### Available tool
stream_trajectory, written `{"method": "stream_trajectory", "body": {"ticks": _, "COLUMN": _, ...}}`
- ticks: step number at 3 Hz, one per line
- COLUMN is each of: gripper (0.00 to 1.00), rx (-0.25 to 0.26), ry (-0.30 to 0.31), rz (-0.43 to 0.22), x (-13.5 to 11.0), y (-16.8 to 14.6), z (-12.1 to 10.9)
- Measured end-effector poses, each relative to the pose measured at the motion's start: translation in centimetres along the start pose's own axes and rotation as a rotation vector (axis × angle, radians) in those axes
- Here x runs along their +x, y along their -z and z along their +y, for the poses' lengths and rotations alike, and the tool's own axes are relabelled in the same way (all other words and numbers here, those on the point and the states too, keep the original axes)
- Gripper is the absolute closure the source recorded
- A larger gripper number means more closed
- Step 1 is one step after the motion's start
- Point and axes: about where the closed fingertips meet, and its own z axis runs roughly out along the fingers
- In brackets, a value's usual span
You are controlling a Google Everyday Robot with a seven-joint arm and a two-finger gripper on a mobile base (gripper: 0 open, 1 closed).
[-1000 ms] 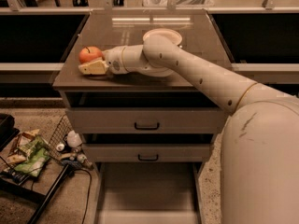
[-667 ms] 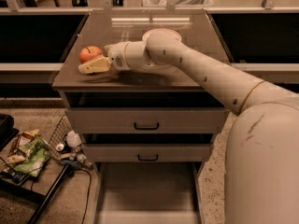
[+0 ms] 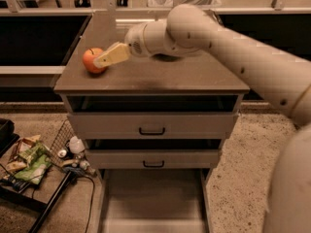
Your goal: Pick apple from bottom drawer and place on counter
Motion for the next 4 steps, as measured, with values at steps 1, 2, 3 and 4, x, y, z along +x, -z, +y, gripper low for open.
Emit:
{"method": "stream_trajectory", "body": {"ticks": 1, "gripper": 0.0, "rx": 0.062, "ry": 0.078, "rz": 0.069, "x": -2.0, "y": 8.3, "z": 0.4}}
{"method": "stream_trajectory", "body": {"ticks": 2, "gripper": 0.0, "rx": 0.174, "ry": 0.125, "rz": 0.161, "x": -3.0, "y": 15.6, "z": 0.4}}
{"method": "stream_trajectory", "body": {"ticks": 3, "gripper": 0.0, "rx": 0.336, "ry": 0.099, "rz": 0.248, "x": -2.5, "y": 22.5, "z": -0.1}}
{"method": "stream_trajectory", "body": {"ticks": 4, "gripper": 0.0, "rx": 0.46, "ry": 0.079, "rz": 0.325, "x": -1.7, "y": 26.0, "z": -0.8}}
